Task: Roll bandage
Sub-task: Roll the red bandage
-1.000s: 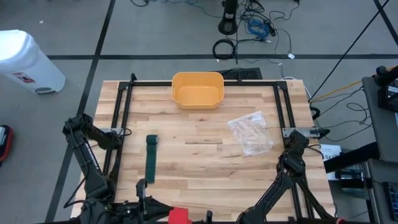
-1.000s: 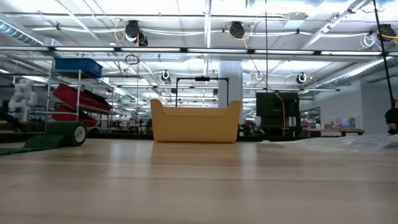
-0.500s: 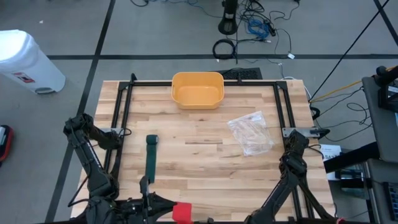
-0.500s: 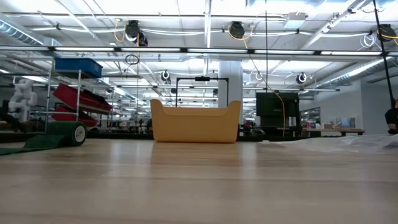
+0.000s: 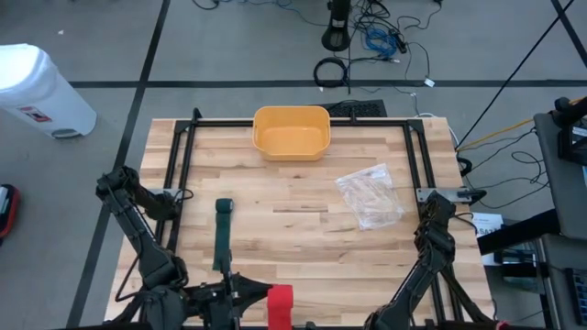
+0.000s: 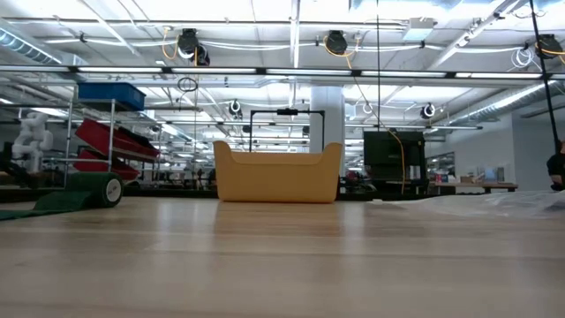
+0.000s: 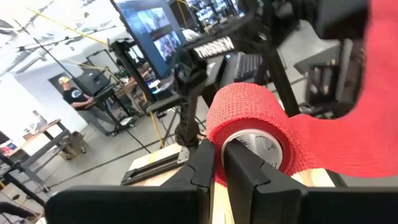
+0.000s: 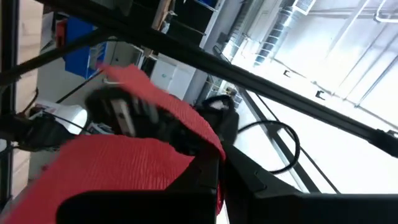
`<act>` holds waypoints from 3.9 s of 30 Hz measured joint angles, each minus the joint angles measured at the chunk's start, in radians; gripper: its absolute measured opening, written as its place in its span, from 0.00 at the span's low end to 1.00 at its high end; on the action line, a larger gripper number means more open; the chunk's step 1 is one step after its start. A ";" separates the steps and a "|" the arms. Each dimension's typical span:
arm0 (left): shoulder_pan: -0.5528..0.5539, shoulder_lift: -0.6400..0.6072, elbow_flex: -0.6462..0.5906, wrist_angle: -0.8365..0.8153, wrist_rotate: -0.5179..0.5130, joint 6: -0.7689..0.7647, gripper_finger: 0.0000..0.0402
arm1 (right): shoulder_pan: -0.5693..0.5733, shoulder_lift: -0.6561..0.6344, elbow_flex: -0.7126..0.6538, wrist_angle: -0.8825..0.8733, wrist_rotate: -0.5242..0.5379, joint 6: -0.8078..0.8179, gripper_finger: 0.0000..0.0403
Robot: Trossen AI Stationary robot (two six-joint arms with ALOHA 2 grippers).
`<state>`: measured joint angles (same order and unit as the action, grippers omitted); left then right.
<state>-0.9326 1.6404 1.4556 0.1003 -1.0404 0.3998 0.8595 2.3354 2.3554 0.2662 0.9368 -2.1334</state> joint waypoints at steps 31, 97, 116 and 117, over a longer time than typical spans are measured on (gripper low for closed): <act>0.001 0.000 0.000 -0.056 0.074 -0.029 0.07 | -0.113 -0.201 0.001 -0.061 0.009 0.308 0.00; -0.121 -0.001 0.000 0.059 0.077 0.034 0.07 | -0.225 -0.211 0.001 -1.055 -0.034 1.821 0.00; -0.122 0.000 0.000 0.165 0.079 0.107 0.07 | -0.225 -0.205 0.001 -0.990 -0.300 1.905 0.00; -0.123 0.000 0.000 0.173 0.079 0.115 0.07 | -0.225 -0.205 0.001 -0.990 -0.316 1.915 0.00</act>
<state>-1.0552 1.6405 1.4557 0.2733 -0.9615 0.5152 0.6346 2.1304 2.3562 -0.7242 0.6210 -0.2184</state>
